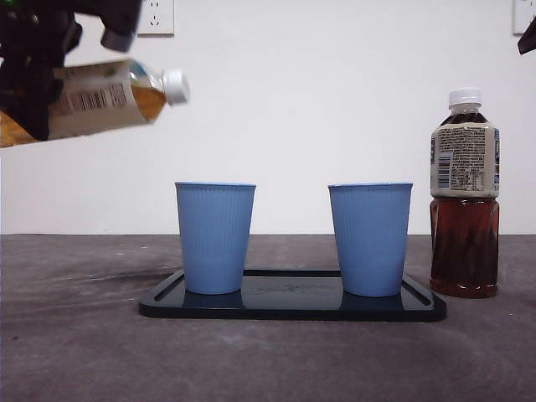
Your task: Pour the drink into the cup
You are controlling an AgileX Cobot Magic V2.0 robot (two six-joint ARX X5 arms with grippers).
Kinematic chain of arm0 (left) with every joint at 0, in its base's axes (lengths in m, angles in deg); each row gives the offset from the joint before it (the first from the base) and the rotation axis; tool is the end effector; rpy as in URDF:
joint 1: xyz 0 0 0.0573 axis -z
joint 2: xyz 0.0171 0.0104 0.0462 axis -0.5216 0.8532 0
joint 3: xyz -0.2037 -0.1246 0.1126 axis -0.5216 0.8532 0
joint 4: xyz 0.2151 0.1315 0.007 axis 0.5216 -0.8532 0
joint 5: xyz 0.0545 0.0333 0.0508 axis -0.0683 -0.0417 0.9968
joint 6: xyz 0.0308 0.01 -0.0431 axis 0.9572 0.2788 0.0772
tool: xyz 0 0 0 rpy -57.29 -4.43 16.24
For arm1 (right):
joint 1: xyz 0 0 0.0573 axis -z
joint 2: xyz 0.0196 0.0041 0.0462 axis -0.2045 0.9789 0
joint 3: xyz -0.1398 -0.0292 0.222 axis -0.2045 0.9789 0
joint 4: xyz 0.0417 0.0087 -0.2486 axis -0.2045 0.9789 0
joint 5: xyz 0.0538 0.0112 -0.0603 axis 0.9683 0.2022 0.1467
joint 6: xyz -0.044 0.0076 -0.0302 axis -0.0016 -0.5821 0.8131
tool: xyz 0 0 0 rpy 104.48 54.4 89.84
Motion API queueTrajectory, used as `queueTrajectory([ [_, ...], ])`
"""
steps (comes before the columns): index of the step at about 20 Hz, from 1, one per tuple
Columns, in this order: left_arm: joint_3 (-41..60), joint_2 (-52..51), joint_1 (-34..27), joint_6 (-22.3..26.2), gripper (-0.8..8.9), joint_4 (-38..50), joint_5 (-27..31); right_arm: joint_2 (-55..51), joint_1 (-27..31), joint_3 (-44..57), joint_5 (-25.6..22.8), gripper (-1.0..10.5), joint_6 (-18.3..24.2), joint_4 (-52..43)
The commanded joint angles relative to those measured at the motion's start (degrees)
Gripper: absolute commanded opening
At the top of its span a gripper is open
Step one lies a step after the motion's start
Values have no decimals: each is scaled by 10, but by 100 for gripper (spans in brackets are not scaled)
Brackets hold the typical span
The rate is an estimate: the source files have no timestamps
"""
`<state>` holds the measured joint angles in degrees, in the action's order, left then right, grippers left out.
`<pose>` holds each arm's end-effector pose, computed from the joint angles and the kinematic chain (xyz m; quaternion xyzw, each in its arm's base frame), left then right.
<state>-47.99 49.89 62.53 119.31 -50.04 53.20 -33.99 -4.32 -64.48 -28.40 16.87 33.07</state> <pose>0.2368 -0.1221 0.2908 0.6592 0.3133 -0.1195 0.6731 0.1046 0.0335 0.2596 0.0913 0.1598 0.1766 0.9669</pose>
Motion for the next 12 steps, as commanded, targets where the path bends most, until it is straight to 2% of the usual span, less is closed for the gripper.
queueTrajectory([
  [1, -22, 14, 10, 20, 211, 22, 27, 1, -3, -9, 2, 387, 7, -2],
  [12, -22, 46, 24, 69, 211, 58, 73, 1, -3, -9, 2, 387, 7, 5],
])
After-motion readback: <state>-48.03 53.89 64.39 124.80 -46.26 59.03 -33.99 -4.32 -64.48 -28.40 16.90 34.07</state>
